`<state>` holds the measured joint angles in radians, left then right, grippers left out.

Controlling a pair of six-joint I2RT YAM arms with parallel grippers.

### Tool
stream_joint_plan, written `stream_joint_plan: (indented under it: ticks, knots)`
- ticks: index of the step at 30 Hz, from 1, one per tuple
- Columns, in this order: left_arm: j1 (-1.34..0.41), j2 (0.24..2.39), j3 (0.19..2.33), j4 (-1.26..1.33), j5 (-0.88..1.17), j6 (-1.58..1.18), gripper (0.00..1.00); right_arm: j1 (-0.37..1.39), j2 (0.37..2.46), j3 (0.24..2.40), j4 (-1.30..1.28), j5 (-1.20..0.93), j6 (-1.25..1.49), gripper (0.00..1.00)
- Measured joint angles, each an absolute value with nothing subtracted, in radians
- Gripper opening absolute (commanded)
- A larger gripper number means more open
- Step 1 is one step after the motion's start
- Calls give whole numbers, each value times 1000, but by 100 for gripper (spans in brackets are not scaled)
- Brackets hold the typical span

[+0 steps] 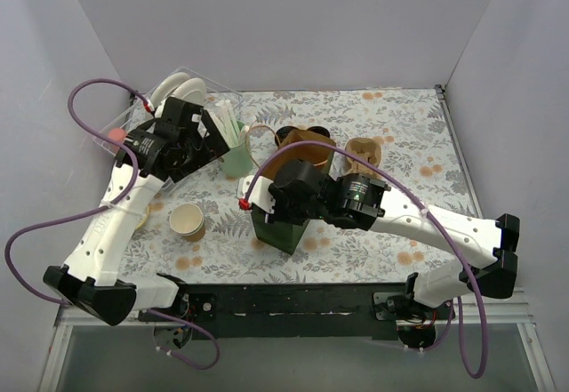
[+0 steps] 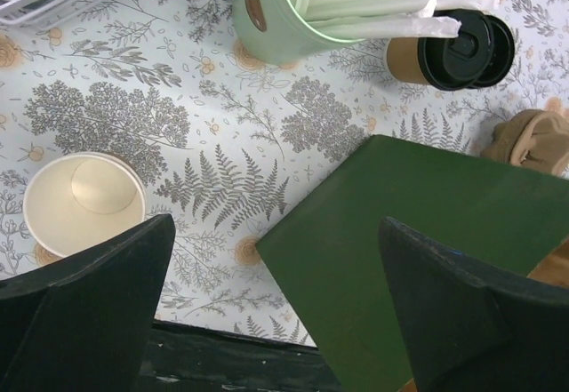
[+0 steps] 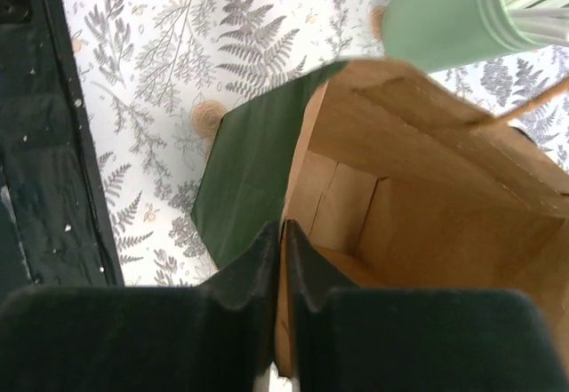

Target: Pack the takeout coffee

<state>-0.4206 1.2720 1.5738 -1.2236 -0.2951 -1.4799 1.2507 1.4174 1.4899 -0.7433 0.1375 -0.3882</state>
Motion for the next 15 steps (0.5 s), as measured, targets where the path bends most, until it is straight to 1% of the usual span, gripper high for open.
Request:
stream_joint_plan:
  ticks: [1, 2, 4, 5, 7, 8, 10, 11, 12, 15]
  knots:
    - [-420, 1270, 1574, -1223, -286, -1473, 98, 1251, 1417, 1490, -735, 144, -385, 27]
    - [-420, 1266, 1574, -1223, -278, -1469, 98, 1251, 1417, 1490, -723, 152, -376, 37]
    - [-420, 1256, 1574, -1222, -263, -1460, 98, 1251, 1417, 1490, -707, 166, -359, 47]
    - [-419, 1251, 1575, -1224, -255, -1455, 98, 1251, 1417, 1490, -699, 175, -349, 56]
    - [-419, 1250, 1589, -1225, -241, -1442, 98, 1251, 1419, 1501, -694, 187, -332, 63]
    - [-419, 1250, 1598, -1224, -235, -1435, 98, 1251, 1420, 1511, -692, 192, -326, 70]
    - [-419, 1250, 1608, -1223, -219, -1424, 98, 1251, 1427, 1548, -694, 200, -315, 72]
    - [-419, 1250, 1613, -1223, -210, -1419, 98, 1251, 1435, 1587, -692, 207, -310, 76]
    - [-419, 1250, 1617, -1223, -196, -1414, 98, 1251, 1442, 1622, -691, 213, -308, 78]
    - [-418, 1249, 1620, -1222, -151, -1398, 98, 1250, 1470, 1774, -654, 252, -300, 77]
